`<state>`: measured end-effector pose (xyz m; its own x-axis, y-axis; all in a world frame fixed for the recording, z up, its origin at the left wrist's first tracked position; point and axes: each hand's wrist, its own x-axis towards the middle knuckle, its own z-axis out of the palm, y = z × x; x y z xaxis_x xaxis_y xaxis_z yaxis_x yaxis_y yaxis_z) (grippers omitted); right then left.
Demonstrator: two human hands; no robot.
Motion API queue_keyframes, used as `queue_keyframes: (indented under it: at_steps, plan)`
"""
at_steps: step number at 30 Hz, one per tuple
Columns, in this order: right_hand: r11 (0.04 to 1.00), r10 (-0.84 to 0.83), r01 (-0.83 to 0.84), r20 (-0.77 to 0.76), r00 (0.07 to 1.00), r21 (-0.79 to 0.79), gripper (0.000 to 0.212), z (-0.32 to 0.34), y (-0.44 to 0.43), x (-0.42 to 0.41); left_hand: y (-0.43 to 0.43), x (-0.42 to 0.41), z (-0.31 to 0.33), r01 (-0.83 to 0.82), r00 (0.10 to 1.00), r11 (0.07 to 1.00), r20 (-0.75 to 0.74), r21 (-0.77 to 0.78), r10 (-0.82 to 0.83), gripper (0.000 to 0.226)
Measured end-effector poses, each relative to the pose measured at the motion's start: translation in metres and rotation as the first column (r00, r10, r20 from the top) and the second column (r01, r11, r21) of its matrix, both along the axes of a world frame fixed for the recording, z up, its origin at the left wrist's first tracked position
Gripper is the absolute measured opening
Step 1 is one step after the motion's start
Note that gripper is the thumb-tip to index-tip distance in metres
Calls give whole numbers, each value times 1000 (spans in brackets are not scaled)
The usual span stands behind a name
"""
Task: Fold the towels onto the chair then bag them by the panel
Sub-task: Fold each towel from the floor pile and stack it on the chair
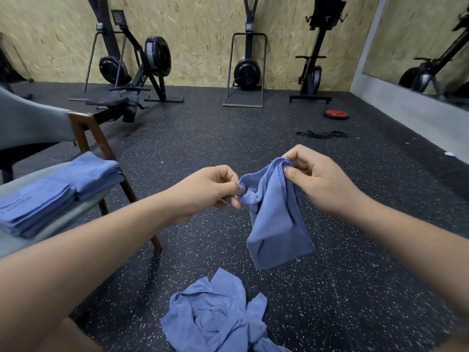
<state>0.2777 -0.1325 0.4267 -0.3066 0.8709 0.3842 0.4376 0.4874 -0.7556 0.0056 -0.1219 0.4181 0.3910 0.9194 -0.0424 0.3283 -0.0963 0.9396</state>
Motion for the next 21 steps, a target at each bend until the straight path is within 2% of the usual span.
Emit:
queue_keyframes:
  at_steps: [4,6,9,11,13,14,17,19,21]
  plan:
    - [1000,-21,21,3,1000,1,11,-1,1,0,2,-3,2,-32,997,998,-69,62,36,18]
    - [999,-36,35,34,999,11,13,-1,1,1,7,-8,4,-86,978,983,-177,160,114,19]
    - [999,-34,32,108,994,16,13,0,-1,0,8,-16,15,-42,881,941,-432,335,193,23]
    - [1000,-17,16,153,988,7,12,-2,-2,-5,8,-19,23,58,796,929,-579,366,178,23]
    - [1000,-15,12,193,981,17,11,-3,-3,-9,8,-20,24,119,743,924,-651,362,159,18]
    - [1000,-20,16,196,980,21,11,-2,-3,-10,9,-20,24,110,755,918,-633,380,171,16]
    - [999,-51,49,117,992,12,12,0,-2,-9,7,-19,21,17,867,889,-450,457,215,19]
    - [998,-68,68,81,994,8,13,2,-2,-6,4,-18,19,40,911,886,-380,462,157,25]
    - [997,-81,80,66,995,10,12,1,0,-3,0,-17,18,106,916,863,-387,493,109,25]
